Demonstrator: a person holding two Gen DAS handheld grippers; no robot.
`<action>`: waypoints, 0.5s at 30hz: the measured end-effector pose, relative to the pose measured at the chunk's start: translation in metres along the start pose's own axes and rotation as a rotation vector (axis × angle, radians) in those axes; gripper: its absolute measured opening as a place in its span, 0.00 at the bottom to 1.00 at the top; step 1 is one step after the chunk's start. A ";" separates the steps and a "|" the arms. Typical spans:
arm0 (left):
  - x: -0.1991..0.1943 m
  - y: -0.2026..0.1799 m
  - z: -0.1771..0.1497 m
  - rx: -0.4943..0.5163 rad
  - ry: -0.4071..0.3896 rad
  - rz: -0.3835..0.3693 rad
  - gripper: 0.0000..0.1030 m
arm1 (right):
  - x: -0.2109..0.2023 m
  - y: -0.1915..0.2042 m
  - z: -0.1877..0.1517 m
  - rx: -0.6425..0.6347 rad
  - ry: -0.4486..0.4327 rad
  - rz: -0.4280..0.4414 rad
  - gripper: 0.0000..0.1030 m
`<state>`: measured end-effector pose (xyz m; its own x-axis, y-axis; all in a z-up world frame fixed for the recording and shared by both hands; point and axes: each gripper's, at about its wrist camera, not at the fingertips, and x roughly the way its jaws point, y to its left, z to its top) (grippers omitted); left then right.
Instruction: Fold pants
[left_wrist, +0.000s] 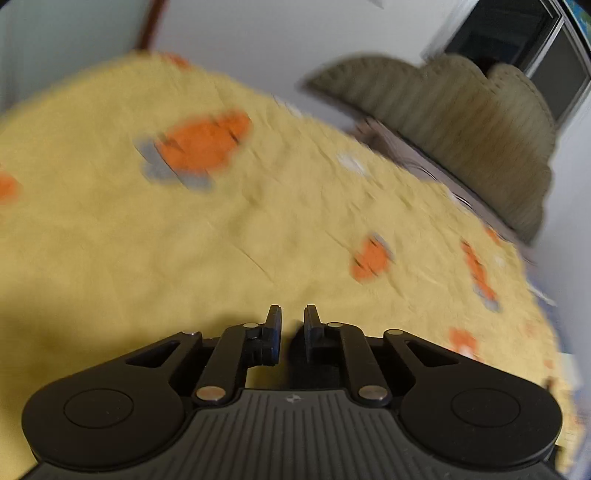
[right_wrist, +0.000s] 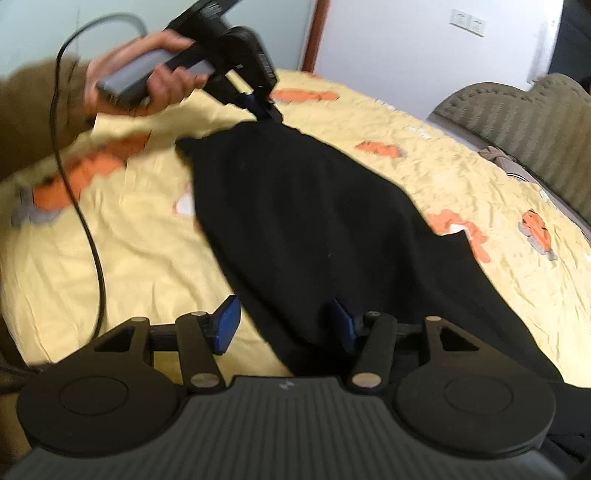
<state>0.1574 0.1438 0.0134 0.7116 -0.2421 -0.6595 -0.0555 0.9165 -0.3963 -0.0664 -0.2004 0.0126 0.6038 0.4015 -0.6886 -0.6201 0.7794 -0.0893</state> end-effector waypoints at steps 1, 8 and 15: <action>-0.007 0.002 -0.001 0.017 -0.011 0.024 0.12 | -0.005 -0.005 0.002 0.027 -0.019 0.012 0.53; -0.016 0.037 -0.040 -0.072 0.219 -0.230 0.27 | -0.016 -0.044 0.030 0.240 -0.163 0.027 0.55; -0.019 0.055 -0.034 -0.188 0.134 -0.199 0.28 | 0.018 0.057 0.075 -0.193 -0.173 -0.111 0.59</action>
<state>0.1168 0.1879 -0.0171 0.6235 -0.4621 -0.6307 -0.0622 0.7748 -0.6292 -0.0533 -0.1127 0.0497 0.7395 0.4083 -0.5352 -0.6195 0.7238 -0.3040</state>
